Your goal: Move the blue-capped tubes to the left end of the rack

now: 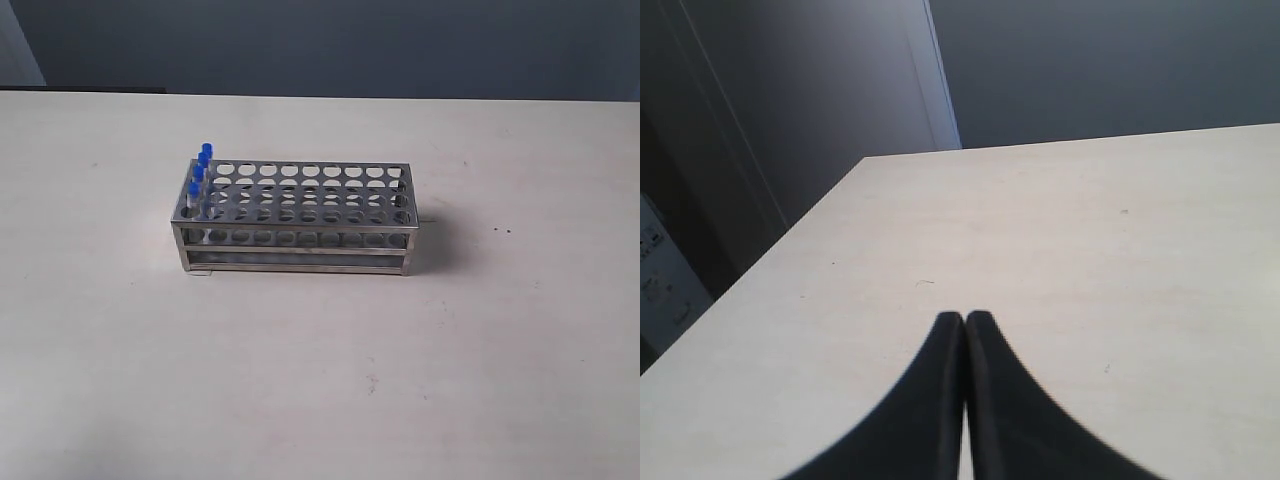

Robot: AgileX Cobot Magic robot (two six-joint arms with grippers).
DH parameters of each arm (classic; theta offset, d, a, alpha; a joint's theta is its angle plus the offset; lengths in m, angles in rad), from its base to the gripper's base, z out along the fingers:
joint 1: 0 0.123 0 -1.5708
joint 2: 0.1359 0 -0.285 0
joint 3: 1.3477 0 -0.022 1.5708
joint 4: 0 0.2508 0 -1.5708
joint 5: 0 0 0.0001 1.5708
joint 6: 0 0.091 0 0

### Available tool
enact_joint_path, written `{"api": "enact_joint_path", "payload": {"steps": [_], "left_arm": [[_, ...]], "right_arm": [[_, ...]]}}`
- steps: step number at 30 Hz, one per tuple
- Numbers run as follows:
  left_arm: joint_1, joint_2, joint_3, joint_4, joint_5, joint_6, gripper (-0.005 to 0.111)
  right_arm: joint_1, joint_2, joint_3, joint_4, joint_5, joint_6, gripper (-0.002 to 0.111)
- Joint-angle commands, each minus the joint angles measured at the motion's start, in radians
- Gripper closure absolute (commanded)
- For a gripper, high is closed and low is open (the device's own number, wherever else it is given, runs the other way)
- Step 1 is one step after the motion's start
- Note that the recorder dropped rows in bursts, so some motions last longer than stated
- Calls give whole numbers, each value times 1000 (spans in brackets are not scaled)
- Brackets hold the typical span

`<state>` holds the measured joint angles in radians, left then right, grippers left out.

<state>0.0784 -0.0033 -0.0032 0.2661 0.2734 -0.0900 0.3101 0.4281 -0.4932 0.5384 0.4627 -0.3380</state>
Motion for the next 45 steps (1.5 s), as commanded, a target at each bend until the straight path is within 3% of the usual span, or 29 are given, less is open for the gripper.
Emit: {"api": "enact_joint_path", "payload": {"steps": [1, 6, 11, 45], "left_arm": [[-3, 3, 3, -3, -12, -6, 106], [-3, 3, 3, -3, -12, -6, 106], [-3, 3, 3, -3, -12, -6, 106], [-3, 3, 3, -3, -12, -6, 106]], "right_arm": [[-109, -239, 263, 95, -153, -124, 66], [-172, -404, 416, 18, -227, -126, 66], [-185, -428, 490, -43, -237, -126, 66], [-185, -428, 493, -33, -202, -126, 66]]}}
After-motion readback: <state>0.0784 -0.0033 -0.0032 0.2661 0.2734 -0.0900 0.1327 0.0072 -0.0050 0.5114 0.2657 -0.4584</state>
